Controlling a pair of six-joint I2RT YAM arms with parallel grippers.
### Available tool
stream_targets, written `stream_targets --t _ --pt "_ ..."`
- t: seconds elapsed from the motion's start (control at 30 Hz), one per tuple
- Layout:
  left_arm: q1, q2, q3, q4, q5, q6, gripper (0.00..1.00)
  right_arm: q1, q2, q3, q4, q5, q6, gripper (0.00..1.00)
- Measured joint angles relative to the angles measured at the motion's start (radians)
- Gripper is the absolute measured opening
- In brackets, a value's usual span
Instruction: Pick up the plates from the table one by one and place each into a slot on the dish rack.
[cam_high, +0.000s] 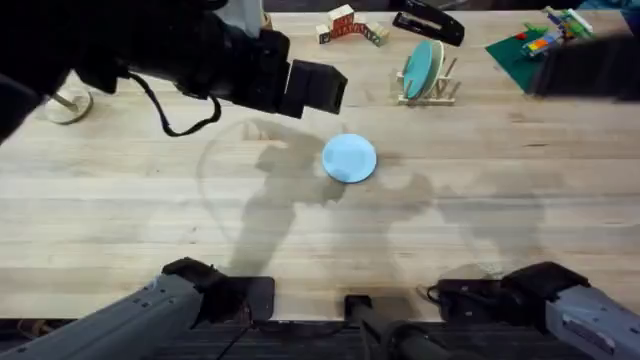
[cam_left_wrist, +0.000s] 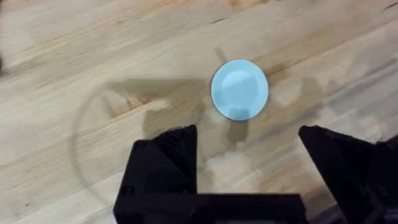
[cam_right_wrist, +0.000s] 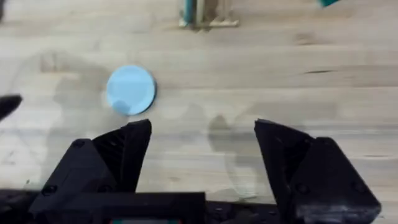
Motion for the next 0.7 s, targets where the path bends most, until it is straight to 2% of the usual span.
stream_targets --t 0.1,0.2,0.43,0.5,0.53,0.57,0.7 --pt "0.0 0.0 0.0 -0.007 0.01 0.0 0.994 0.0 -0.075 -0.143 0.066 -0.073 -0.008 0.996" --pt "0.0 0.0 0.0 -0.027 0.019 0.0 0.994 0.0 -0.103 -0.233 0.109 -0.141 -0.012 0.996" --pt "0.0 0.0 0.0 -0.07 0.033 0.0 0.997 0.0 -0.076 -0.301 0.122 -0.217 -0.016 0.997" --pt "0.0 0.0 0.0 -0.073 0.034 -0.002 0.944 0.0 -0.063 -0.301 0.123 -0.225 -0.018 0.996" --pt "0.0 0.0 0.0 -0.075 0.035 -0.003 0.861 0.0 -0.057 -0.301 0.123 -0.227 -0.019 0.996" --pt "0.0 0.0 0.0 -0.079 0.036 -0.006 0.733 0.0 -0.05 -0.301 0.123 -0.229 -0.019 0.996" --pt "0.008 0.0 -0.005 -0.084 0.065 -0.006 0.115 0.0 -0.025 -0.301 0.123 -0.232 -0.019 0.996"
